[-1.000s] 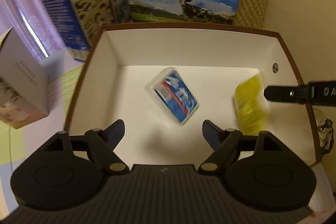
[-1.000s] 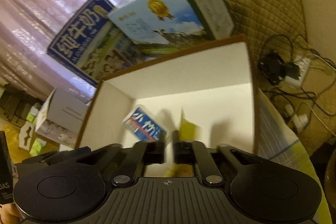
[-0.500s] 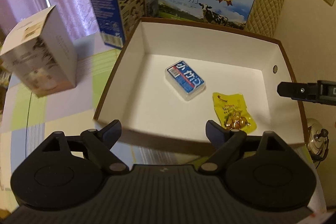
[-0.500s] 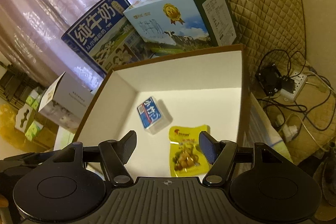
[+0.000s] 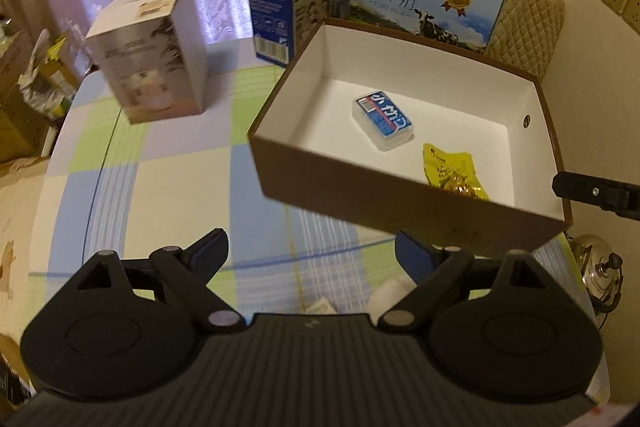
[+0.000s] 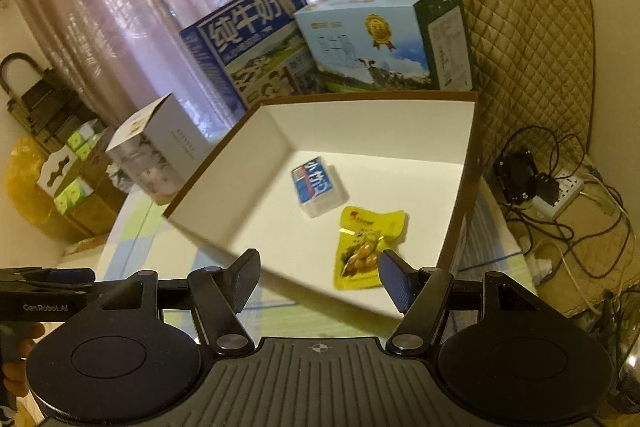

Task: Organize objects
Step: 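Withdraw both tools from the box back toward the table items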

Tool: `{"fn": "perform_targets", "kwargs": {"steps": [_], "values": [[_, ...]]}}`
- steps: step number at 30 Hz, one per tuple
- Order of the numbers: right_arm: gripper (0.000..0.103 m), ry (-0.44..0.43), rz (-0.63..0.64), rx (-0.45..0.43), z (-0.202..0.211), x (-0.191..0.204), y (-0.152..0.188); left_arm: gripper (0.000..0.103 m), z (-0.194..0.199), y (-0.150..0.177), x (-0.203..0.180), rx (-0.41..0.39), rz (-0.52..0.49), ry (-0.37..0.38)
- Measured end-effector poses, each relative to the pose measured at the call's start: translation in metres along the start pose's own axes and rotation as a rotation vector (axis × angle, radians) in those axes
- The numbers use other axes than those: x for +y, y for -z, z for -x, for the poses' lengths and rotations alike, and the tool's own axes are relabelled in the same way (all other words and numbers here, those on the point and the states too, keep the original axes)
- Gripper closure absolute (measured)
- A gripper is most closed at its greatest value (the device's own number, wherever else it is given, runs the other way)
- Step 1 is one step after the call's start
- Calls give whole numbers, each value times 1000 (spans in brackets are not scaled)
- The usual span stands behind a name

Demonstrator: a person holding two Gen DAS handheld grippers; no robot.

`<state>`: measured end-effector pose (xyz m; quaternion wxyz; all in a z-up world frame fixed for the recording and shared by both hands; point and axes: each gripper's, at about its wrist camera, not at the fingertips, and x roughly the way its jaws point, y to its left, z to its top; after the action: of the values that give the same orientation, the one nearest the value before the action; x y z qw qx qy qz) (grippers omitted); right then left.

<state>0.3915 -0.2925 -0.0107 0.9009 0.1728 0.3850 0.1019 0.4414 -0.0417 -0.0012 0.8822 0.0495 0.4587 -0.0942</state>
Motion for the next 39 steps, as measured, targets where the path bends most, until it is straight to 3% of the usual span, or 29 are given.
{"fn": "perform_targets", "kwargs": {"steps": [19, 39], "values": [[40, 75, 40, 22, 37, 61, 52, 15, 58, 65, 49, -18, 36, 34], [40, 122, -21, 101, 32, 68, 105, 15, 55, 124, 113, 50, 89, -30]]}}
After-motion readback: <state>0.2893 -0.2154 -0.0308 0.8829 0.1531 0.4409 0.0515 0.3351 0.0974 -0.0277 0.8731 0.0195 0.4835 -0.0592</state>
